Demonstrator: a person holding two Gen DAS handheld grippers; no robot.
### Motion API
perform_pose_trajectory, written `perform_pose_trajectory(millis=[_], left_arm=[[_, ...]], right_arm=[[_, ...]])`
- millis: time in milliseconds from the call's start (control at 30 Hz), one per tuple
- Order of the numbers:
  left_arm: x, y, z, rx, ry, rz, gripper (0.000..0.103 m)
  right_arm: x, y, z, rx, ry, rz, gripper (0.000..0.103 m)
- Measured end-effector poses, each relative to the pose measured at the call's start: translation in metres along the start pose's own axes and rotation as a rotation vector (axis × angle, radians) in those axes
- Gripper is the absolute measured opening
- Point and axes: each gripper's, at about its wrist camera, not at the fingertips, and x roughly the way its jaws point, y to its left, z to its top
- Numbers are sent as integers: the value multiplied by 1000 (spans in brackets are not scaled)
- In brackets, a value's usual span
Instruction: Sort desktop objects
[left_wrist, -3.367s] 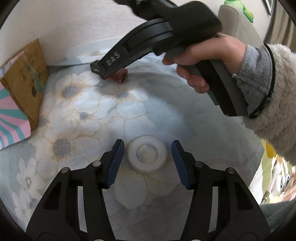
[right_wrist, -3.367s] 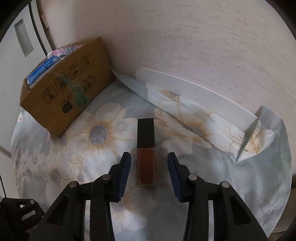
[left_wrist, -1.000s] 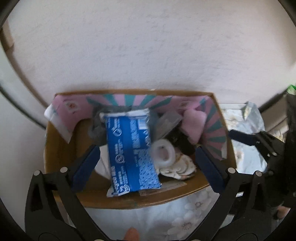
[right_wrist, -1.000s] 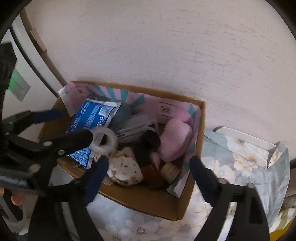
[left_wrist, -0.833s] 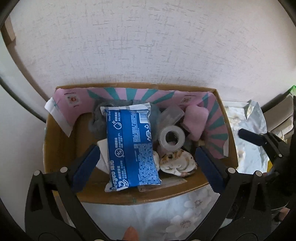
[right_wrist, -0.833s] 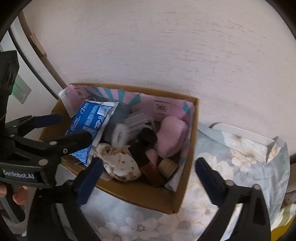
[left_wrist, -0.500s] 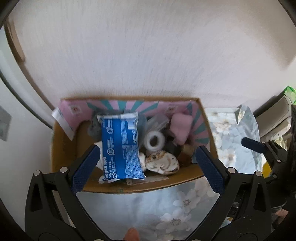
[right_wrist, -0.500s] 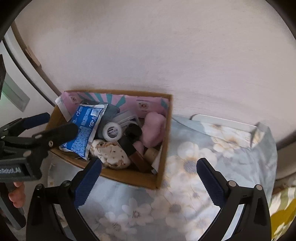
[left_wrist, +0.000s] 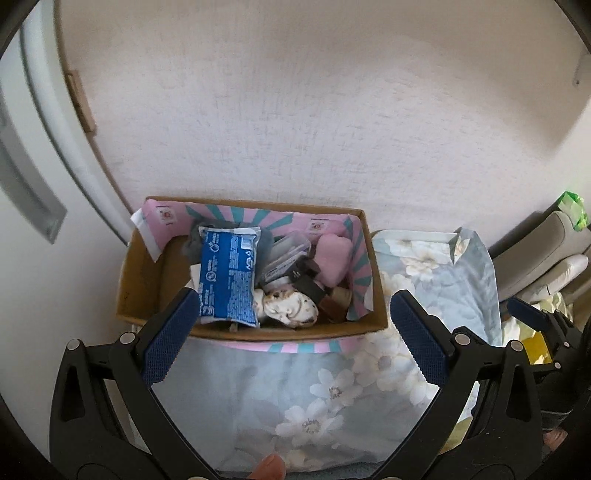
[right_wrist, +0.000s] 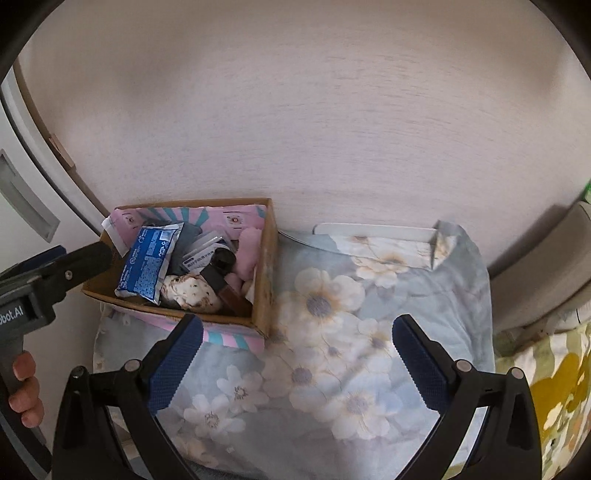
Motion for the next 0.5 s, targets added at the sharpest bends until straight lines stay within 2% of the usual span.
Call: perform_pose_trajectory(millis=[133,300,500], left_arm=[[-9,-11,-11,28,9,5,103],[-18,-22,-21,49,-39,31,103],[-12,-23,-32,0,-28,14,103]], right_arm=[[-11,-12,-9,49,-51,10,102],[-14,-21,-15,73,-70,3,102],[-7,-29,-20,82,-55,-10,102]])
